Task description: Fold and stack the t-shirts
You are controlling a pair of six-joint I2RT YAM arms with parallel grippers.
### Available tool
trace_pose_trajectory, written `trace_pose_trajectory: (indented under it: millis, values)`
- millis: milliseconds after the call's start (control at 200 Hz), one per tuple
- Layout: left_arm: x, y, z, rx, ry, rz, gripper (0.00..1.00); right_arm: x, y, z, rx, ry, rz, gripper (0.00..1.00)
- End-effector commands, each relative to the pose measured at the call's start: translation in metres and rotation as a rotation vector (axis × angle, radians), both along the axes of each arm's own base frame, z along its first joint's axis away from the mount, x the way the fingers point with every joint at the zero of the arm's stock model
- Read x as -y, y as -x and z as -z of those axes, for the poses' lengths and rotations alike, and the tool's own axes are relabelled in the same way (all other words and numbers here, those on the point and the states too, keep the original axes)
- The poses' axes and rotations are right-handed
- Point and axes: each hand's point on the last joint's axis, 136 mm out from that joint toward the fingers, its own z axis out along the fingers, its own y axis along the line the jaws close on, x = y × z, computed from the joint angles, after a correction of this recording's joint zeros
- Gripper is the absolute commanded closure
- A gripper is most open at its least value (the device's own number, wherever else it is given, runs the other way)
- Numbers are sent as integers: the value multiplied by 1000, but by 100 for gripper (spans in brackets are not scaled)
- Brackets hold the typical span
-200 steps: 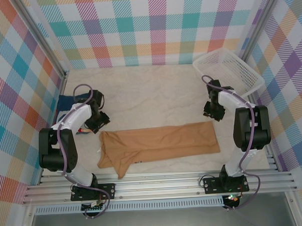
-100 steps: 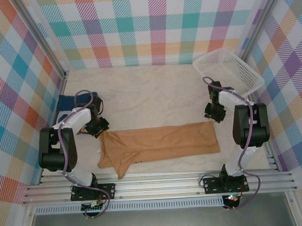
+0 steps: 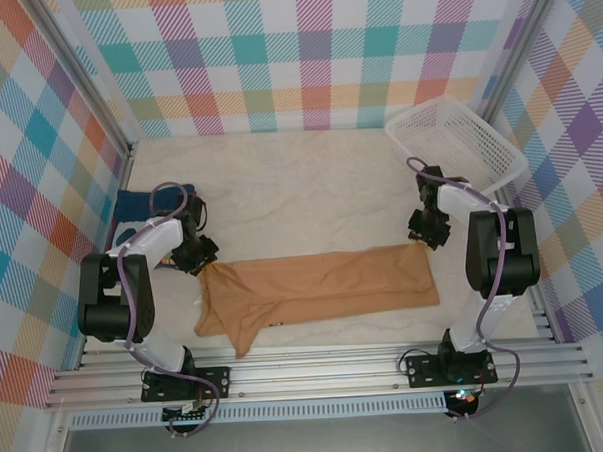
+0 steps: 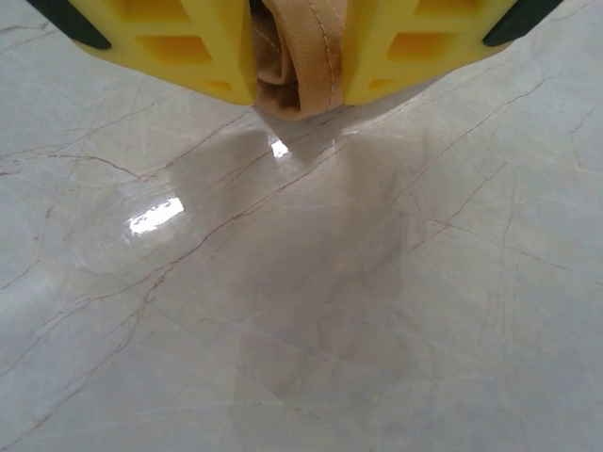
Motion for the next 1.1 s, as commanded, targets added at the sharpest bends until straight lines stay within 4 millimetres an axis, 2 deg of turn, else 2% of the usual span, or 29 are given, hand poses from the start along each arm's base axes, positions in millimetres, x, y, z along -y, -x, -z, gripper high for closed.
trace_pose_trajectory:
  millis: [0,125,255,300,545,850,1095]
  values:
    - [0,6,9,-28,7,-1,76,-1,6,-1,1,-19,32,73]
    - [0,6,12,-29,6,-1,85,0,0,-4,14,-11,29,78]
    - [-2,5,13,-36,-11,-1,100,1,-6,-6,26,-3,45,96]
    - [-5,3,11,-34,-29,-2,100,4,-7,-7,25,9,48,100]
    - [-32,-4,-8,-40,-183,-2,100,16,-17,-16,17,79,40,100]
    - [-40,-17,-15,-45,-228,7,100,31,-19,-15,-27,123,64,100]
    - [-41,-23,-15,-57,-237,10,100,33,-22,-12,-35,129,65,100]
